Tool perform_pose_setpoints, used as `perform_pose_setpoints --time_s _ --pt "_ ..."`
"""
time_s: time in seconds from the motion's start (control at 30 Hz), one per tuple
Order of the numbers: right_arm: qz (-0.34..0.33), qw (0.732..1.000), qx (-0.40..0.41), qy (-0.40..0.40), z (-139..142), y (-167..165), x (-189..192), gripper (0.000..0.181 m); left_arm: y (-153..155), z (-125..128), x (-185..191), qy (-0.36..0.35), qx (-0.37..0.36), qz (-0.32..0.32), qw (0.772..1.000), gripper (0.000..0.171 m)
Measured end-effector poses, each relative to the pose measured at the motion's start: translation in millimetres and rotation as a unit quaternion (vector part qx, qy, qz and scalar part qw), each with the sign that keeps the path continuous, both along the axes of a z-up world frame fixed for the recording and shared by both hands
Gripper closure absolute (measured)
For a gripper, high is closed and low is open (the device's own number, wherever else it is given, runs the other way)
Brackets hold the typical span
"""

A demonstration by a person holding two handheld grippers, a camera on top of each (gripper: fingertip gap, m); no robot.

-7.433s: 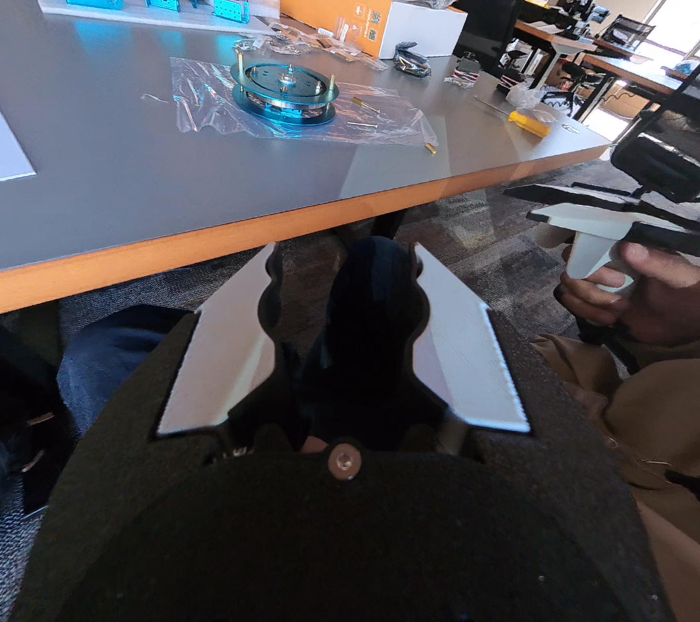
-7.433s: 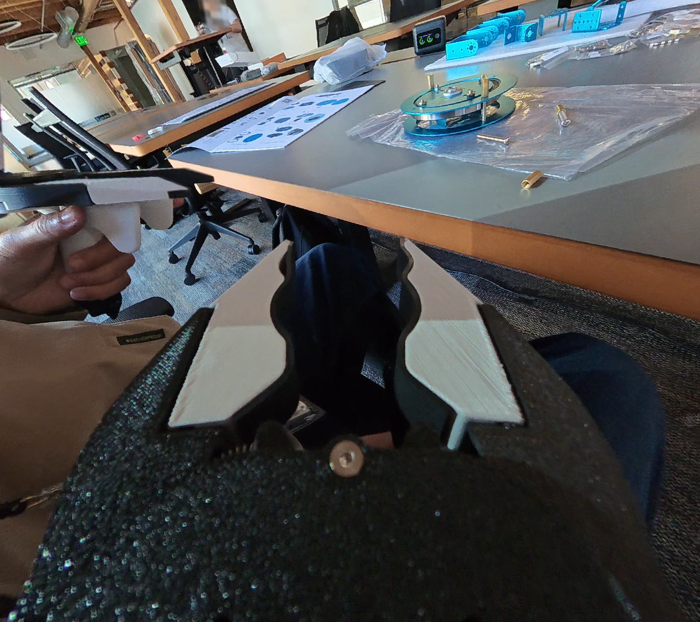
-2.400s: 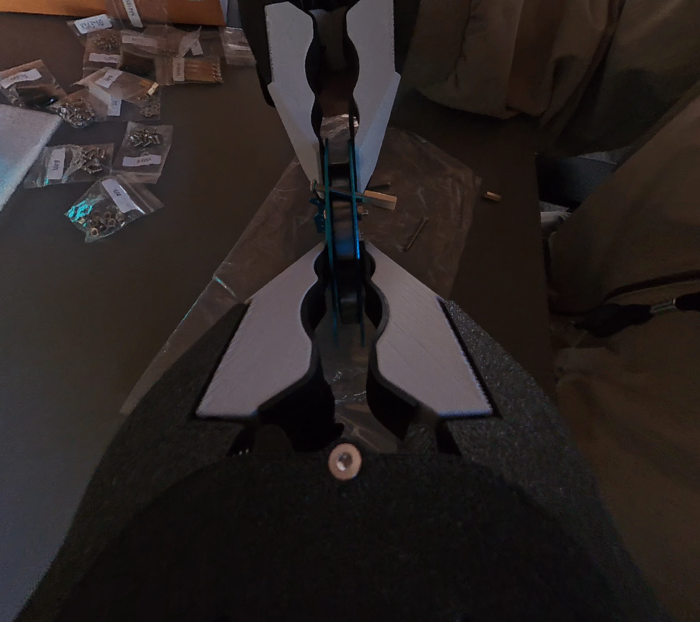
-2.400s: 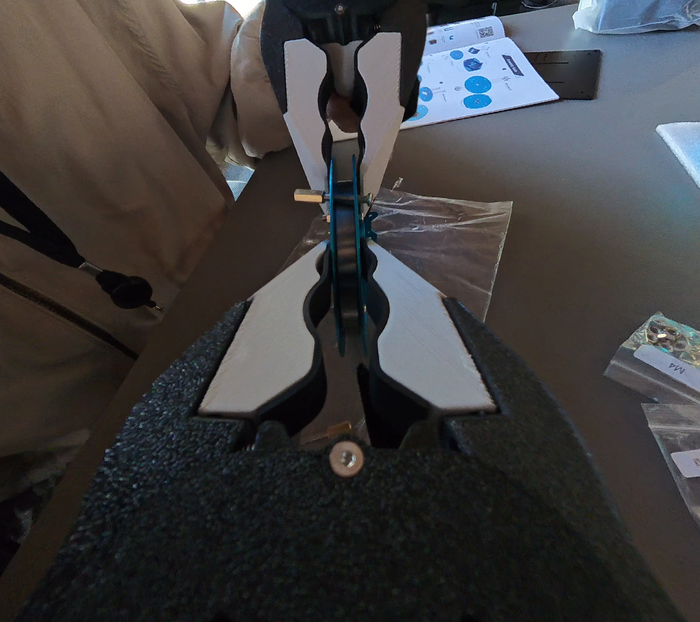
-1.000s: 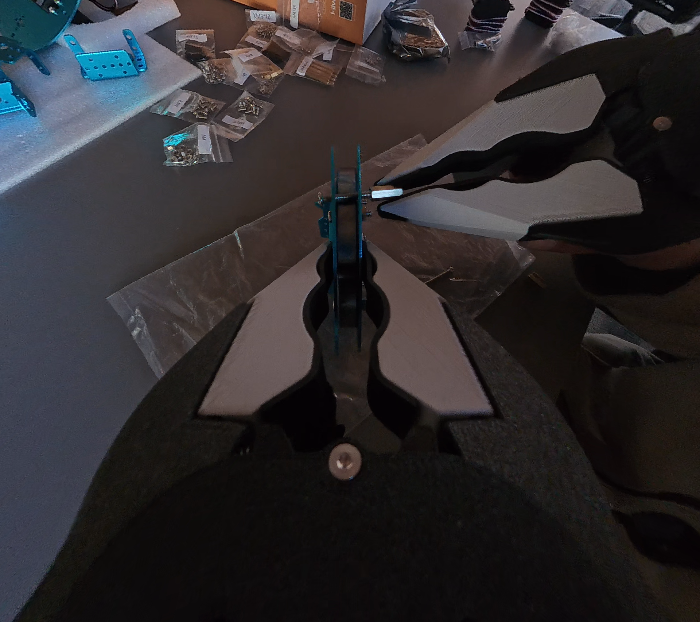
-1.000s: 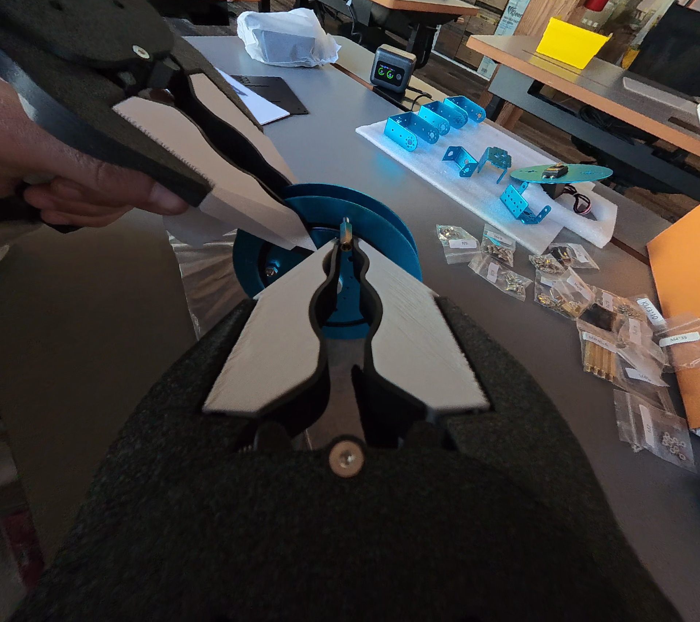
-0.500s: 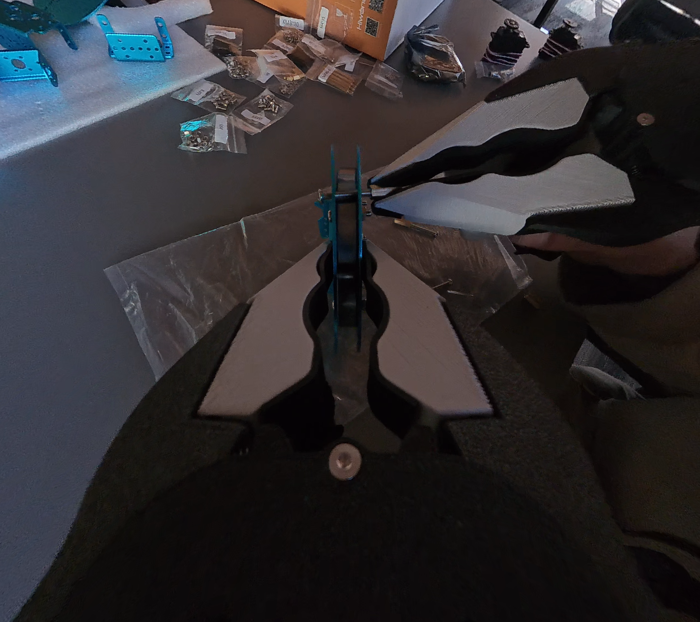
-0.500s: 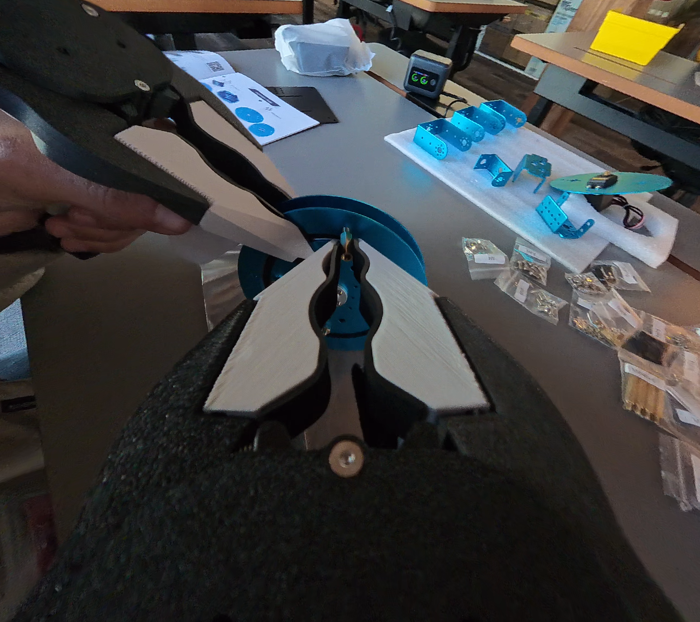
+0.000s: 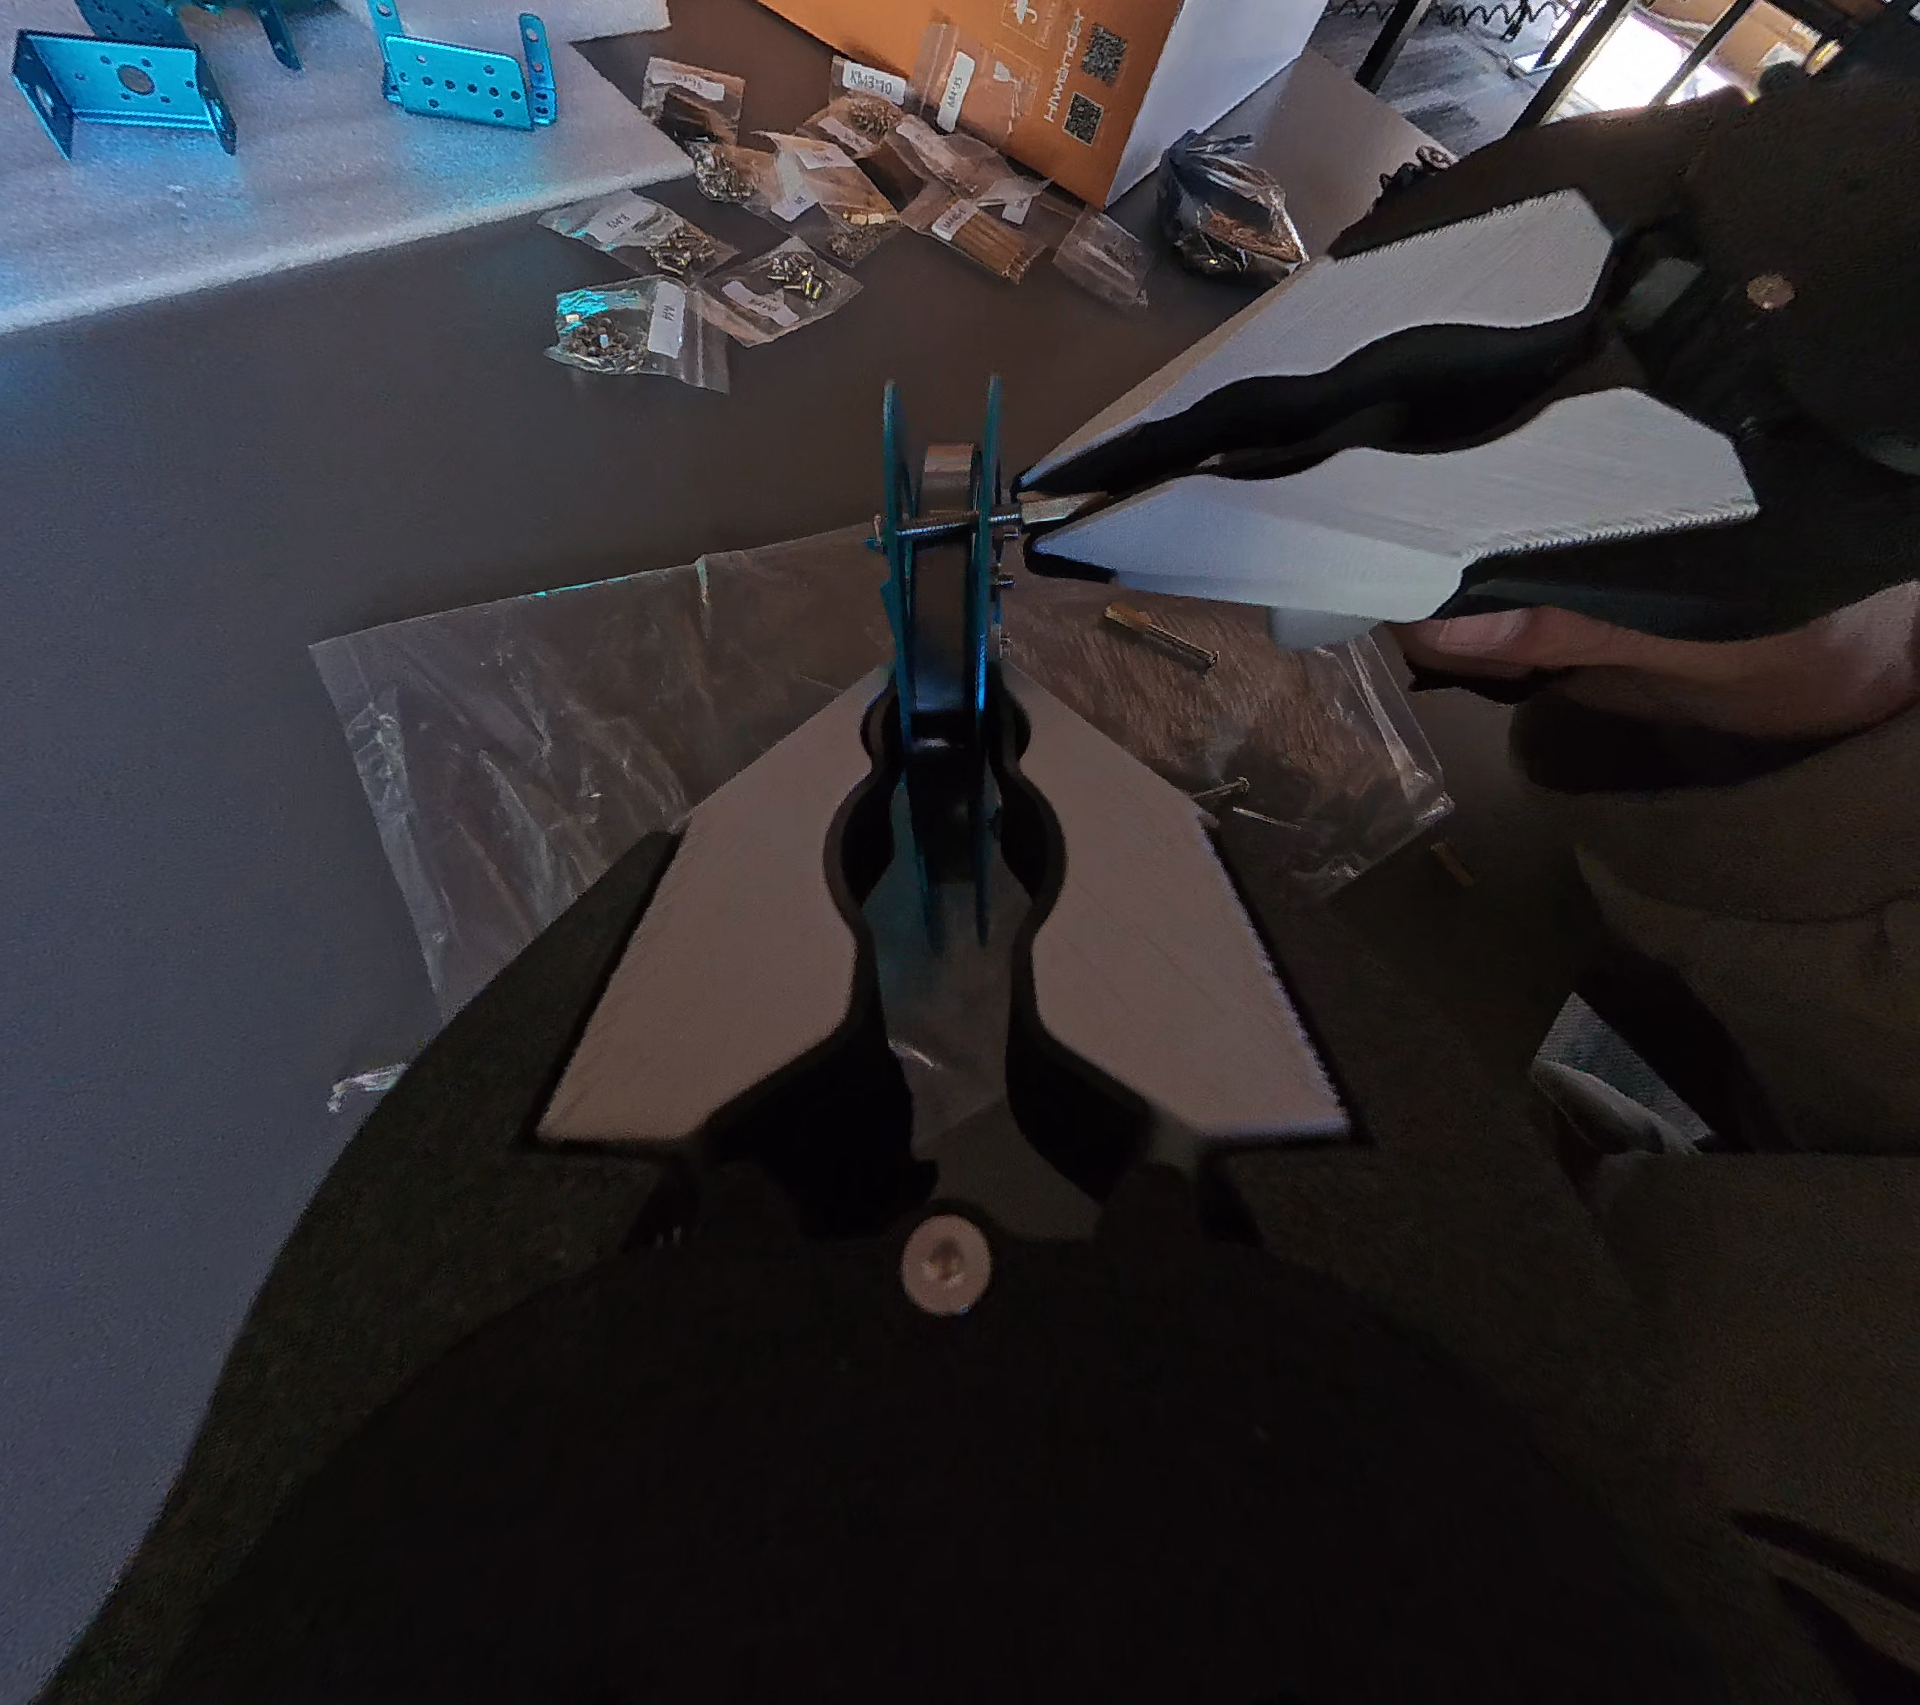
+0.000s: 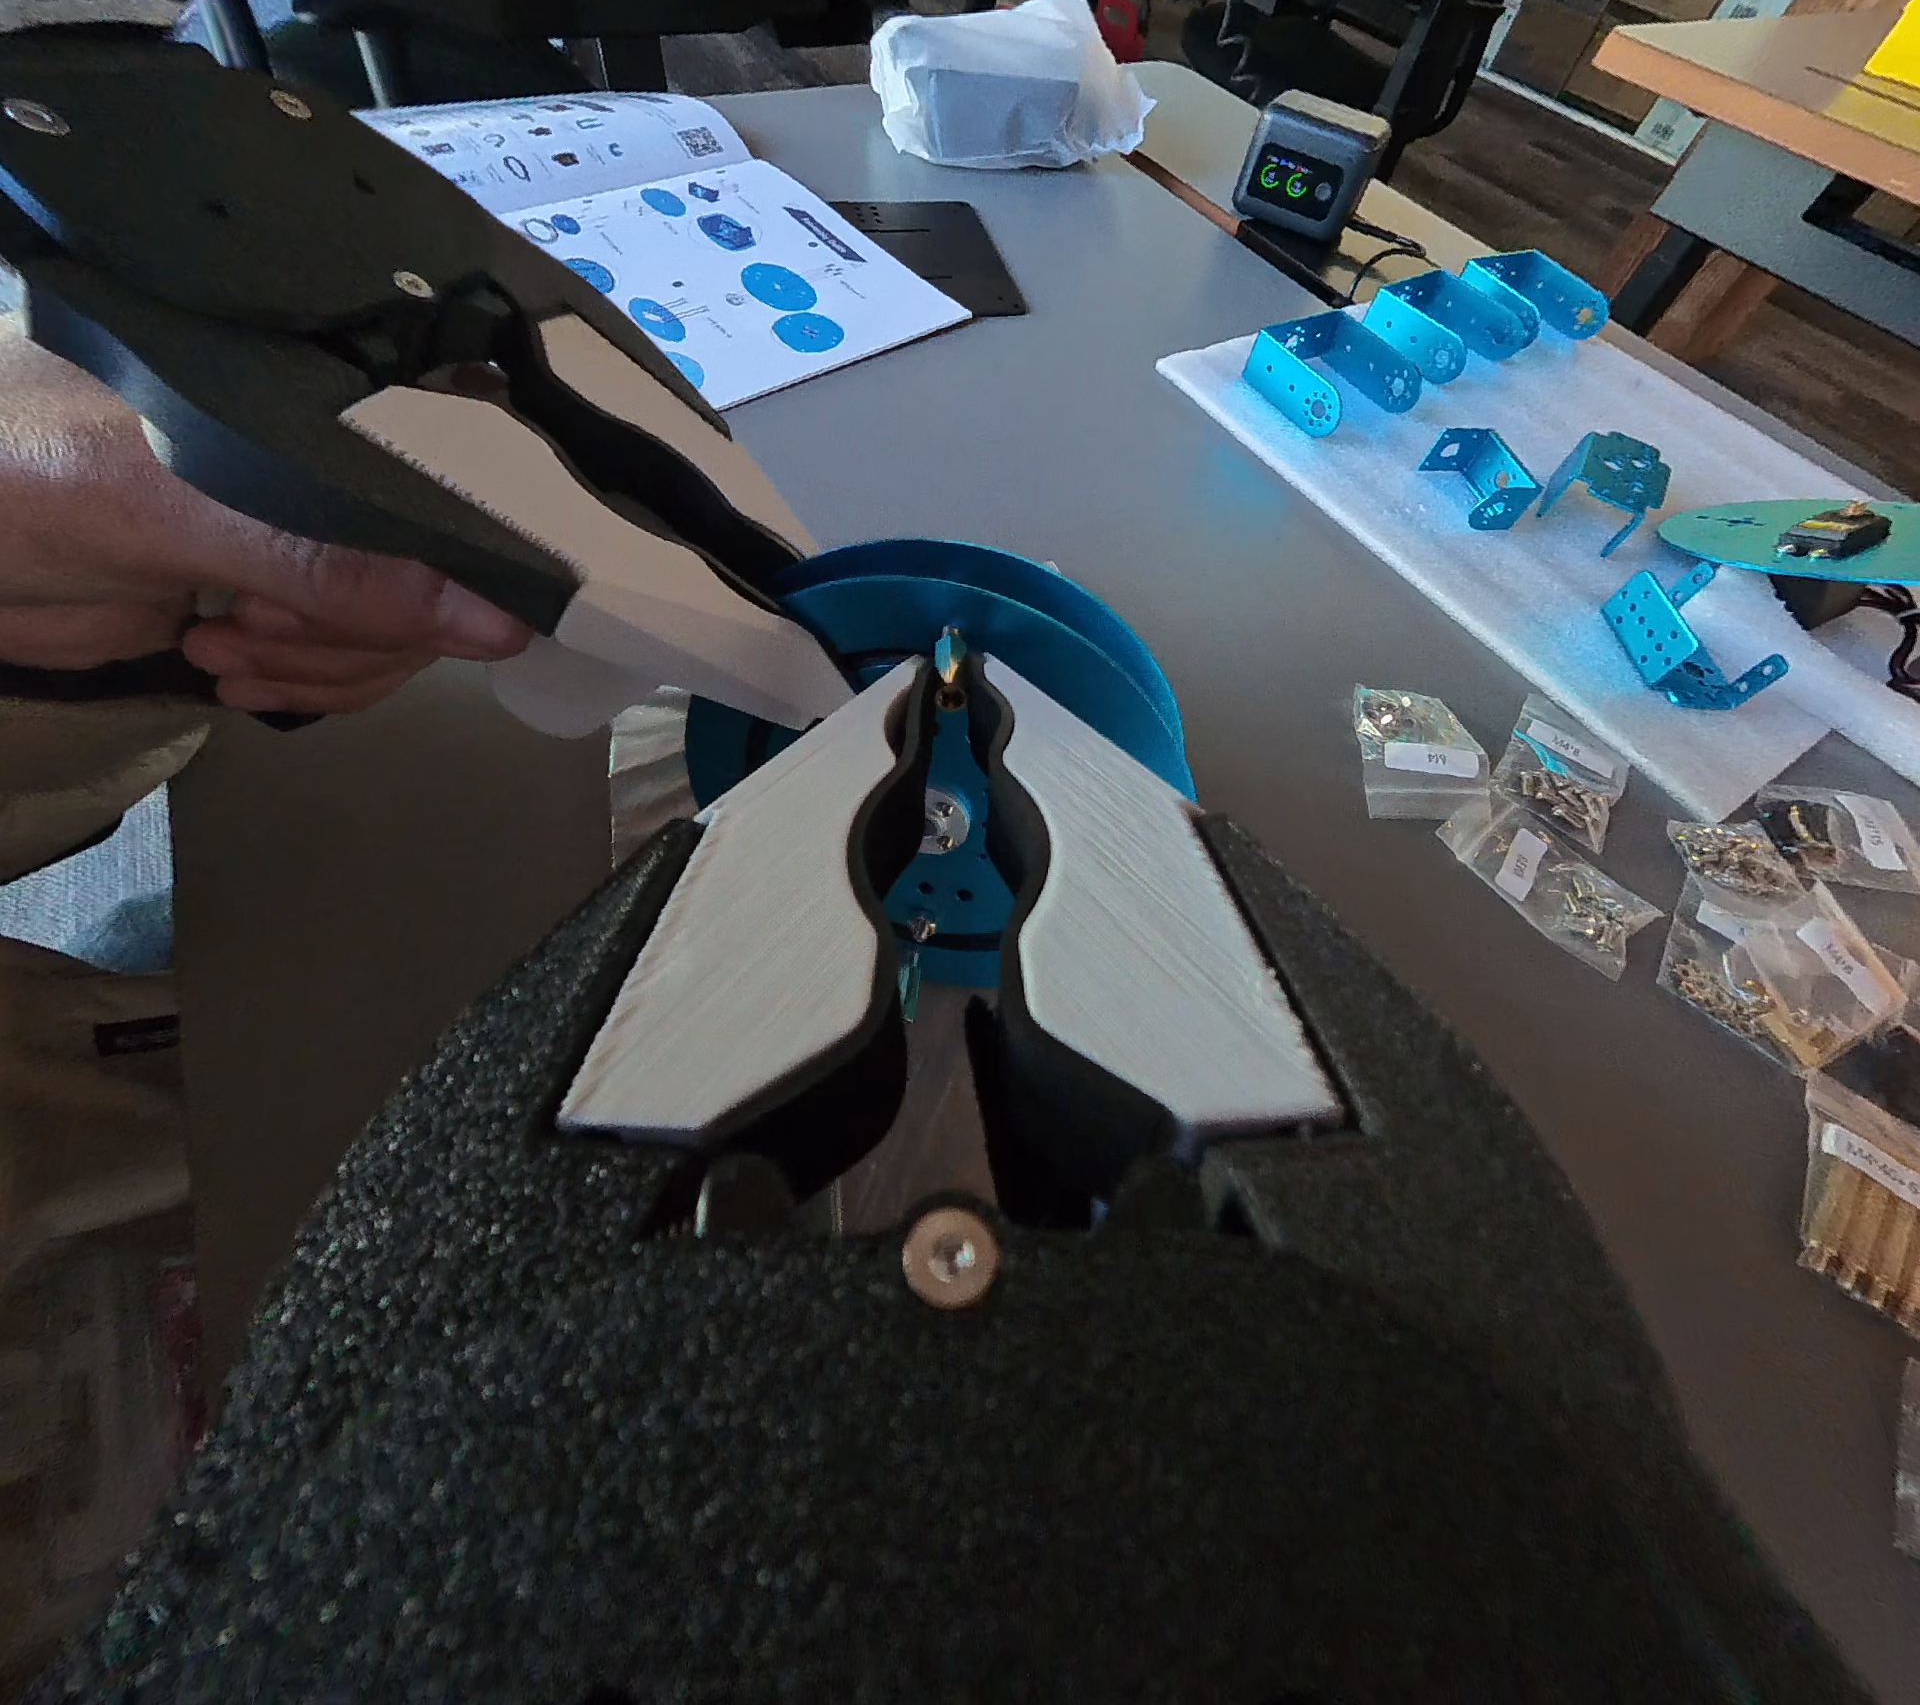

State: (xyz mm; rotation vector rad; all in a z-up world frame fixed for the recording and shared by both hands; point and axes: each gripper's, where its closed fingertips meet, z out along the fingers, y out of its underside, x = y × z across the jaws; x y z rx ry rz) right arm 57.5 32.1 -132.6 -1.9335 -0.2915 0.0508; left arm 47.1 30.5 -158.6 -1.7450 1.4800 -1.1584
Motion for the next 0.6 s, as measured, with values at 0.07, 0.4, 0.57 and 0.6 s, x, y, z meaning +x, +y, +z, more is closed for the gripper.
perform_pose_setpoints --time_s 0.07,0.4,0.57,0.6 --pt "-0.009 0.999 -0.003 -0.031 -1 3 -2 0.177 2 0 -1 -0.002 -0.020 0.004 1.000 0.161" --pt "0.069 0.993 -0.077 -0.057 -8 25 -32 0.174 19 -8 -27 -0.053 -0.160 0.072 0.983 0.161" --pt "0.101 0.990 -0.071 -0.068 -17 4 -33 0.137 25 -12 -31 -0.069 -0.207 0.096 0.971 0.161" --pt "0.095 0.990 -0.075 -0.074 -25 -1 -32 0.124 25 -12 -32 -0.070 -0.210 0.096 0.970 0.161"
